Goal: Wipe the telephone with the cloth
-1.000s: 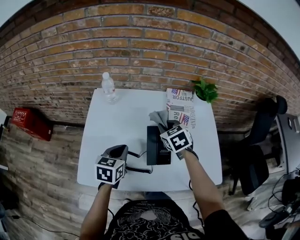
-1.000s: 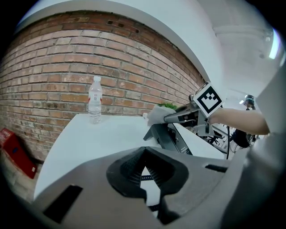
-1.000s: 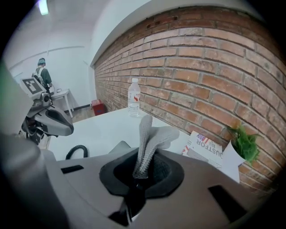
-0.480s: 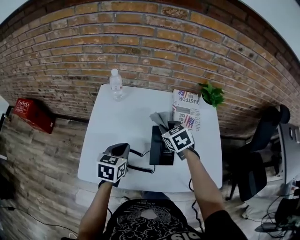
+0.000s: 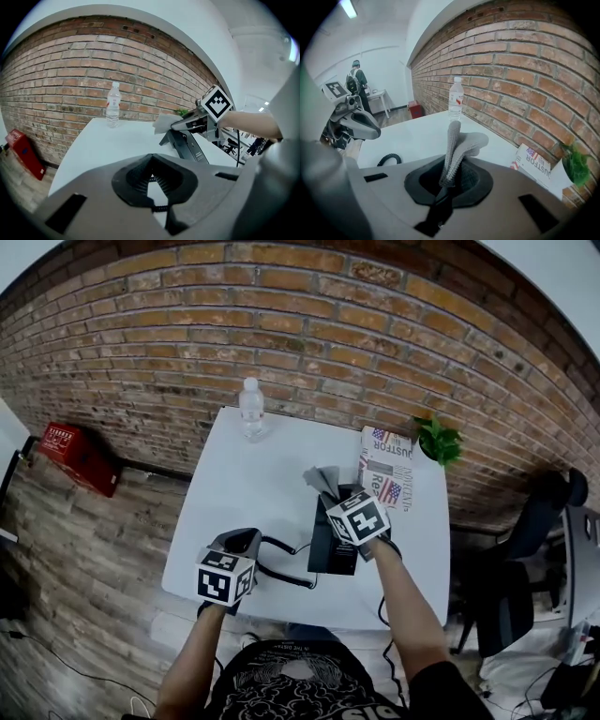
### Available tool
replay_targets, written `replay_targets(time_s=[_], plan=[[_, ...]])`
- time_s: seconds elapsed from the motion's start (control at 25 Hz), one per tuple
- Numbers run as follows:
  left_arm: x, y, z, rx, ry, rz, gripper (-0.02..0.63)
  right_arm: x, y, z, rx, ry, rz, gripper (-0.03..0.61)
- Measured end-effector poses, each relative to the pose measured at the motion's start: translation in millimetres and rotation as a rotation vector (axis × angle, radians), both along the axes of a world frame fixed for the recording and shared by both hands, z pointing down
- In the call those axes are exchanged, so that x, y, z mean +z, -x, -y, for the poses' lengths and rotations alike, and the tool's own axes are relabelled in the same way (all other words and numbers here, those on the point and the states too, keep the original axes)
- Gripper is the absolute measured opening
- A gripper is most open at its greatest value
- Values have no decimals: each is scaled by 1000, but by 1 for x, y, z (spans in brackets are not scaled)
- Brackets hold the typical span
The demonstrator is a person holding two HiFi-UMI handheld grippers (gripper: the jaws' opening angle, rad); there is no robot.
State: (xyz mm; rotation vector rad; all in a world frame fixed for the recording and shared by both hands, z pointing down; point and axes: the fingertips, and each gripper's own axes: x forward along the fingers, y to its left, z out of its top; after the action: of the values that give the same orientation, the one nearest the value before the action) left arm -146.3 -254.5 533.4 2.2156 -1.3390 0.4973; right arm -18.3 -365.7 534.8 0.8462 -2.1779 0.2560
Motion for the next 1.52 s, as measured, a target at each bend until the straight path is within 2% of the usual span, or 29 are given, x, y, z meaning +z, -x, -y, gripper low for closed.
replay_targets(time_s=[0.36,0.72,1.0,1.28,1.52], plan=[[0,16,-9,-52,6,5,6,0,23,0,-32,-1,26,12],[-8,35,-20,-96,-10,10,6,-23,61,-10,-49,-34,131,11],[-21,43,-31,-104,-46,13,6,-61,84,-39,-60,-91,235,11],[-37,45,-41,-84,-93,14,6,-93,80,-77,-27,-172,297,11],[-51,51,-58,-64,-135,16,6,-105,64,-111,57,-219,338,12]])
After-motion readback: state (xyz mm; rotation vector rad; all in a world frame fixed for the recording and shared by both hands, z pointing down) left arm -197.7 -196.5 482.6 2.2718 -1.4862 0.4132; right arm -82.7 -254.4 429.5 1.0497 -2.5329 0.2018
